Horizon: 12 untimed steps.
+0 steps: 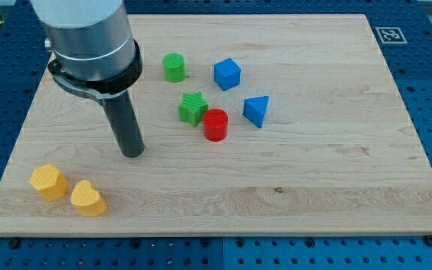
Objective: Slide green star to bottom right
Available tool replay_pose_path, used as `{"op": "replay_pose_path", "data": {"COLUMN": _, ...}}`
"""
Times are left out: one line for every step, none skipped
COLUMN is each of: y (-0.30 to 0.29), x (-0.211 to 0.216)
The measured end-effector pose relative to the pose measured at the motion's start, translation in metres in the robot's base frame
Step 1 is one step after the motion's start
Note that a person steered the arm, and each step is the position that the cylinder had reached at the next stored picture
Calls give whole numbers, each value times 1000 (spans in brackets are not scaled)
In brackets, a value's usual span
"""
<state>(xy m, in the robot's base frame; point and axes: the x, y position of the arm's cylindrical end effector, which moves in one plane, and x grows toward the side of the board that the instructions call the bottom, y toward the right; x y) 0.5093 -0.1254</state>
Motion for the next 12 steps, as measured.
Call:
{"op": "replay_pose_path", "data": {"y": 0, "x": 0}}
{"op": "replay_pose_path", "data": {"y": 11, "x": -36}}
{"op": "replay_pose_path", "data": {"y": 23, "x": -72}}
{"op": "replay_pose_path", "data": {"y": 28, "x": -78}}
{"op": "replay_pose_path", "data": {"y": 64, "x": -78}}
{"op": "replay_pose_path", "data": {"y": 90, "x": -69}}
{"op": "replay_pose_path", "data": {"y": 97, "x": -55}}
{"op": "replay_pose_path", "data": {"y": 113, "x": -54}}
{"op": "replay_pose_path", "data": {"y": 140, "x": -58}}
{"op": "replay_pose_path", "data": {"y": 158, "x": -53}}
{"op": "replay_pose_path", "data": {"y": 178, "x": -43}}
{"op": "replay_pose_path", "data": {"y": 187, "x": -45}}
